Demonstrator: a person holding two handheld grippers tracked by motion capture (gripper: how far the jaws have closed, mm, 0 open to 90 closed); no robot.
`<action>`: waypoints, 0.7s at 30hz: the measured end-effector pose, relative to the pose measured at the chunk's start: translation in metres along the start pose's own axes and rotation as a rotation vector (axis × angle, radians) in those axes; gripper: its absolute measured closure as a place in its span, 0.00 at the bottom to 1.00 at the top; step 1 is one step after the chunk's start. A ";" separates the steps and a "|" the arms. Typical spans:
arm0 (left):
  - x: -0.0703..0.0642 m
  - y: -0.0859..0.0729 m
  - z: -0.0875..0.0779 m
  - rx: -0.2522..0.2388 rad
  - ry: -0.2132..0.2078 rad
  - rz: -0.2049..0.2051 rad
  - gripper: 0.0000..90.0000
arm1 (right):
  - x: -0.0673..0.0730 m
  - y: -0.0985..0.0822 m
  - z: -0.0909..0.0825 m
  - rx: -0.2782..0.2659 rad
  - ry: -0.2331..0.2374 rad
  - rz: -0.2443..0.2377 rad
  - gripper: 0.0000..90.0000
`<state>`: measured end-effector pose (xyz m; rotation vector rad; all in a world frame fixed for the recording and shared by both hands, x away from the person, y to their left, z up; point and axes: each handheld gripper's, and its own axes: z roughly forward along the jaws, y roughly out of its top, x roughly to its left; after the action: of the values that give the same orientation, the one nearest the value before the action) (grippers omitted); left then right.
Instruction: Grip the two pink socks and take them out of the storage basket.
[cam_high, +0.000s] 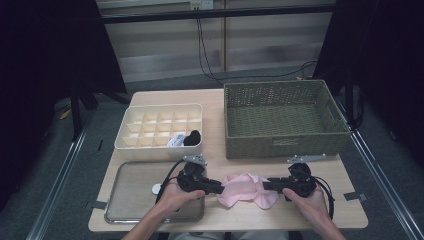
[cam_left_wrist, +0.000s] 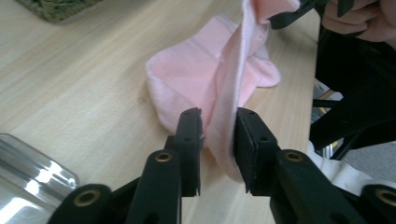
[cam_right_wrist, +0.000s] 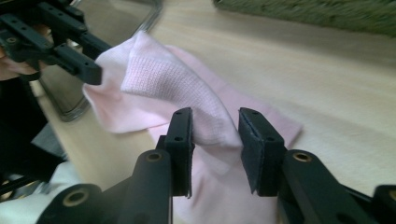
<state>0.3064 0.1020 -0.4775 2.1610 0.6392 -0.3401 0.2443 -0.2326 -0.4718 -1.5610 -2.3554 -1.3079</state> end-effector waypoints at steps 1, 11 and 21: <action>0.001 0.001 0.000 -0.008 -0.002 -0.010 0.79 | -0.001 0.001 0.000 -0.002 -0.009 -0.001 0.71; 0.004 0.004 -0.010 -0.059 0.040 -0.002 0.80 | -0.008 0.010 0.007 0.014 -0.016 -0.019 0.83; -0.004 0.000 -0.017 -0.073 0.059 0.017 0.74 | -0.017 0.016 0.005 -0.006 -0.049 -0.015 0.90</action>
<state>0.3035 0.1142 -0.4657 2.1124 0.6566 -0.2412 0.2668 -0.2402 -0.4726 -1.5986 -2.3980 -1.2961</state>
